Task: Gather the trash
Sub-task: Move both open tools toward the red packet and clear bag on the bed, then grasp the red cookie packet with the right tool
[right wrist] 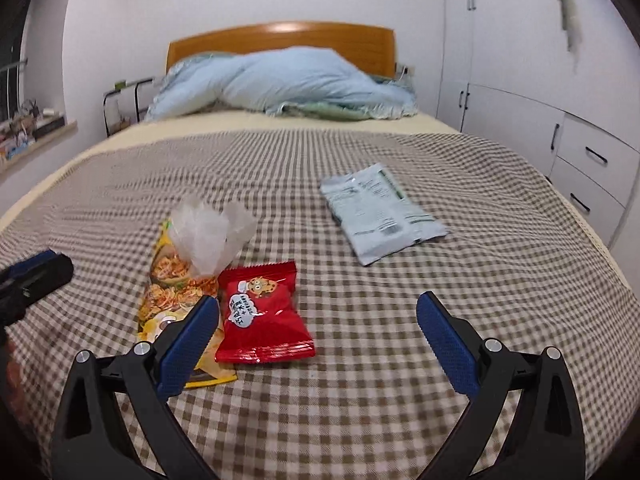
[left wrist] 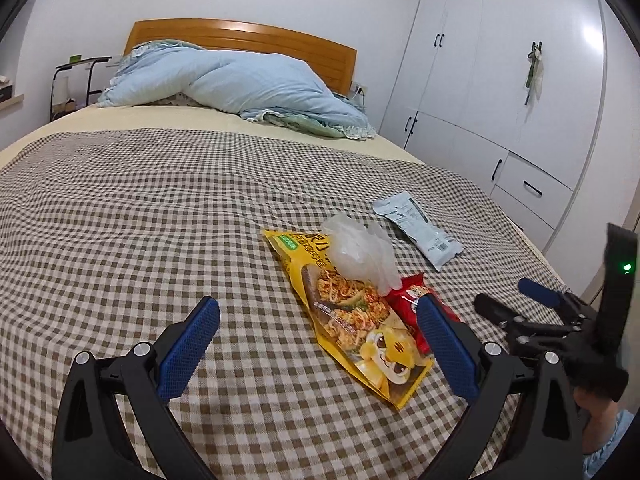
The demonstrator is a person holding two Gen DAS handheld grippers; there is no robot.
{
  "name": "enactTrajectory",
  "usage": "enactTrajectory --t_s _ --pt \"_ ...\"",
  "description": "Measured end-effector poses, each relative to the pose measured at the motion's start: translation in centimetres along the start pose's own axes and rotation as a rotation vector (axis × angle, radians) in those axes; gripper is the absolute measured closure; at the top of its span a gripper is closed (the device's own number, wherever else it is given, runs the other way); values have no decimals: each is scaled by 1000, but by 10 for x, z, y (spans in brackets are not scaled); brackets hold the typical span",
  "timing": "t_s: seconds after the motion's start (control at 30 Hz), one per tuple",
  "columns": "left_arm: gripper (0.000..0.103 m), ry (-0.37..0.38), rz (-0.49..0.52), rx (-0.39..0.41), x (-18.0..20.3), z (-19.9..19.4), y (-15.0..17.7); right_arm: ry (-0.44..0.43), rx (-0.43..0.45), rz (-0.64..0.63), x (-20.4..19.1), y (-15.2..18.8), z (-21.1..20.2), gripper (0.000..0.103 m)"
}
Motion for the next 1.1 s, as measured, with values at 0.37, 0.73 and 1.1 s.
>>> enactTrajectory --t_s 0.37,0.73,1.1 --pt "8 -12 -80 -36 -18 16 -13 -65 -116 -78 -28 -8 49 8" --pt "8 -16 -95 -56 -24 21 -14 -108 -258 -45 -28 1 80 37" --pt "8 -10 -95 -69 -26 24 -14 -153 -204 34 -12 2 68 48"
Point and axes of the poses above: each gripper's, at about its wrist camera, not at the fingertips, and z roughly the way its jaws point, x to its right, y to its underside, the point moved 1 cm from there along z, roughly the way its jaws point, and after that the axes turned 9 degrees about -z, right-handed, at the moved point
